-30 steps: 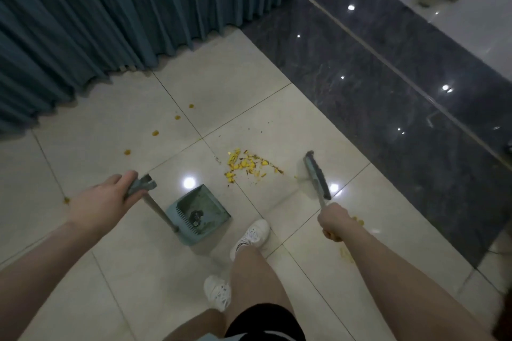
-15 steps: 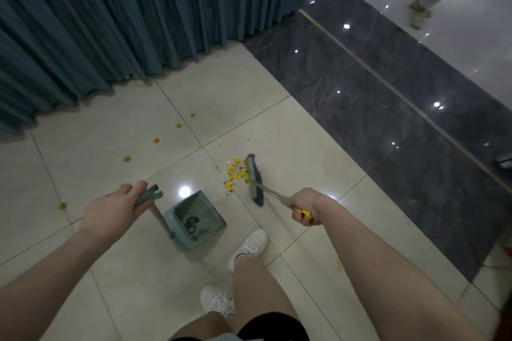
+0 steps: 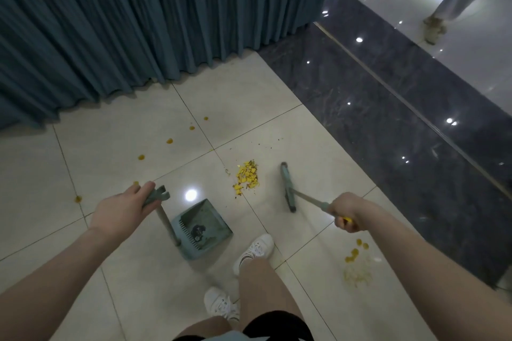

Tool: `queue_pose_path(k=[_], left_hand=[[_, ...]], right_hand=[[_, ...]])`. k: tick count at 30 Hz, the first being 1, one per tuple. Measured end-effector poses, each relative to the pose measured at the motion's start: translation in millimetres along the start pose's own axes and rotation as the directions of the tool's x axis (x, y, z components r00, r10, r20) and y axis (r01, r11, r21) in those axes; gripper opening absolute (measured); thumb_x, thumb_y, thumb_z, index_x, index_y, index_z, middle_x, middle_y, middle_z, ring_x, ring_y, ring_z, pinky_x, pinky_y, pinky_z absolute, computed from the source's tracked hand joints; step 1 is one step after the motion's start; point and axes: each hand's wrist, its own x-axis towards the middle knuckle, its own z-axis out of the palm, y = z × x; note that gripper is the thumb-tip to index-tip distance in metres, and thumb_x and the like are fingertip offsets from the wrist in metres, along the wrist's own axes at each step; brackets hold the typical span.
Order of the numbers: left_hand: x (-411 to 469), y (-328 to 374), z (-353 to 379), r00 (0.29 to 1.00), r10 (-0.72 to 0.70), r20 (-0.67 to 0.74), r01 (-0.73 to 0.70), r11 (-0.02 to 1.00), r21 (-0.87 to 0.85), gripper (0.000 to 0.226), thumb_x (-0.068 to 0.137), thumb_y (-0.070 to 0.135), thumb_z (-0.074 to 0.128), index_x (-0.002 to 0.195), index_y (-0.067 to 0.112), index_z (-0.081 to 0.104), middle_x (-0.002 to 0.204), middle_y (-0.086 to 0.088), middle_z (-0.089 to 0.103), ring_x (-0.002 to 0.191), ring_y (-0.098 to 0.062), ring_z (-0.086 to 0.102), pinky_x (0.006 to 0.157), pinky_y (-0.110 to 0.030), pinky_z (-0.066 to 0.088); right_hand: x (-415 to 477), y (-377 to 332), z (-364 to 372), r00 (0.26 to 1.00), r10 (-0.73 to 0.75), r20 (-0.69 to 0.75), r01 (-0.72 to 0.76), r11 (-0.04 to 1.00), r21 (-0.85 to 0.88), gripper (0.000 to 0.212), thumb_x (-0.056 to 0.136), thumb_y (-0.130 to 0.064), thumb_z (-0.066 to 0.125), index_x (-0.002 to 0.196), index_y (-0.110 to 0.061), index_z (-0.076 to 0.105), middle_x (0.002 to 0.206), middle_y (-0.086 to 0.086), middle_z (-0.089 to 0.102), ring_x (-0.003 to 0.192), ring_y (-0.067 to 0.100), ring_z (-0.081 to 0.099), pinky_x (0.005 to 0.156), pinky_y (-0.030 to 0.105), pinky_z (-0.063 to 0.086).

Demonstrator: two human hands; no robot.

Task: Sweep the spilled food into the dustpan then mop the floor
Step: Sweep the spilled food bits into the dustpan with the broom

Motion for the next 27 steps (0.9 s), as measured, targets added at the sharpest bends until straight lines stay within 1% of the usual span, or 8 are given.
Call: queue_pose_path(k=[4, 9, 12, 15, 18, 21, 24, 27], left_hand=[[-5, -2, 3, 1.0, 0.004, -0.009, -0.005, 1.0, -0.026, 0.031, 0.086, 0.047, 0.061, 0.103, 0.023, 0.049, 0.076, 0.0, 0.059, 0.053, -0.027, 0.062, 0.041, -0.022, 0.03], [-14, -4, 3, 1.0, -0.021, 0.019, 0.021, 1.0, -0.004, 0.03, 0.087, 0.05, 0.058, 0.097, 0.023, 0.049, 0.073, 0.003, 0.054, 0.053, -0.024, 0.06, 0.041, -0.023, 0.029], [-16, -5, 2, 0.999, -0.03, 0.025, 0.03, 1.0, -0.001, 0.03, 0.088, 0.05, 0.057, 0.097, 0.023, 0.047, 0.073, 0.004, 0.053, 0.054, -0.024, 0.06, 0.042, -0.025, 0.031], [-19, -6, 1, 0.999, -0.026, 0.038, 0.025, 1.0, 0.007, 0.029, 0.088, 0.049, 0.057, 0.098, 0.024, 0.047, 0.074, 0.004, 0.054, 0.051, -0.022, 0.054, 0.042, -0.025, 0.031], [-22, -8, -4, 0.999, -0.037, 0.034, 0.036, 0.999, 0.02, 0.028, 0.089, 0.048, 0.057, 0.1, 0.023, 0.05, 0.077, 0.002, 0.057, 0.051, -0.022, 0.054, 0.042, -0.024, 0.028], [-25, -13, -9, 0.999, -0.042, 0.016, 0.042, 0.999, 0.02, 0.028, 0.087, 0.044, 0.062, 0.1, 0.02, 0.052, 0.076, -0.001, 0.06, 0.051, -0.027, 0.059, 0.042, -0.022, 0.024], [-30, -21, -13, 0.997, -0.072, 0.001, 0.072, 0.997, 0.007, 0.029, 0.088, 0.044, 0.06, 0.101, 0.02, 0.052, 0.078, -0.002, 0.061, 0.053, -0.027, 0.06, 0.043, -0.024, 0.027], [-37, -27, -9, 0.995, -0.1, -0.003, 0.1, 0.995, -0.006, 0.03, 0.089, 0.046, 0.058, 0.102, 0.021, 0.05, 0.078, -0.002, 0.06, 0.054, -0.028, 0.06, 0.043, -0.025, 0.03]], right_hand=[[-11, 3, 37, 0.998, 0.027, 0.051, -0.028, 0.999, 0.026, 0.011, 0.098, -0.011, 0.047, 0.088, -0.005, 0.049, 0.058, 0.005, 0.042, 0.027, 0.011, 0.036, 0.032, 0.013, 0.026], [-20, -4, 66, 0.961, 0.005, 0.276, -0.088, 0.953, 0.291, 0.006, 0.1, -0.015, 0.044, 0.097, -0.01, 0.044, 0.05, 0.001, 0.037, 0.028, 0.008, 0.03, 0.027, 0.012, 0.022], [-11, -14, 85, 0.93, -0.024, 0.367, -0.142, 0.897, 0.418, 0.016, 0.102, -0.02, 0.045, 0.087, -0.014, 0.042, 0.042, -0.002, 0.033, 0.024, 0.006, 0.027, 0.024, 0.01, 0.019], [0, -24, 109, 0.896, -0.067, 0.439, -0.201, 0.822, 0.534, 0.02, 0.102, -0.024, 0.043, 0.083, -0.016, 0.041, 0.055, -0.003, 0.031, 0.024, 0.005, 0.027, 0.022, 0.011, 0.016], [7, -31, 126, 0.908, -0.108, 0.405, -0.189, 0.757, 0.626, 0.015, 0.102, -0.021, 0.041, 0.088, -0.015, 0.043, 0.063, -0.001, 0.029, 0.024, 0.004, 0.028, 0.023, 0.01, 0.015], [1, -34, 128, 0.931, -0.145, 0.334, -0.103, 0.775, 0.623, 0.011, 0.102, -0.018, 0.042, 0.093, -0.013, 0.046, 0.063, 0.002, 0.032, 0.024, 0.004, 0.028, 0.026, 0.008, 0.016], [-5, -35, 115, 0.958, -0.175, 0.226, 0.027, 0.842, 0.538, 0.012, 0.098, -0.014, 0.049, 0.087, -0.011, 0.049, 0.062, 0.006, 0.039, 0.025, 0.005, 0.029, 0.028, 0.007, 0.018], [-8, -33, 94, 0.972, -0.209, 0.109, 0.155, 0.913, 0.377, 0.003, 0.093, -0.012, 0.054, 0.092, -0.009, 0.054, 0.06, 0.009, 0.043, 0.027, 0.008, 0.031, 0.032, 0.009, 0.021]])
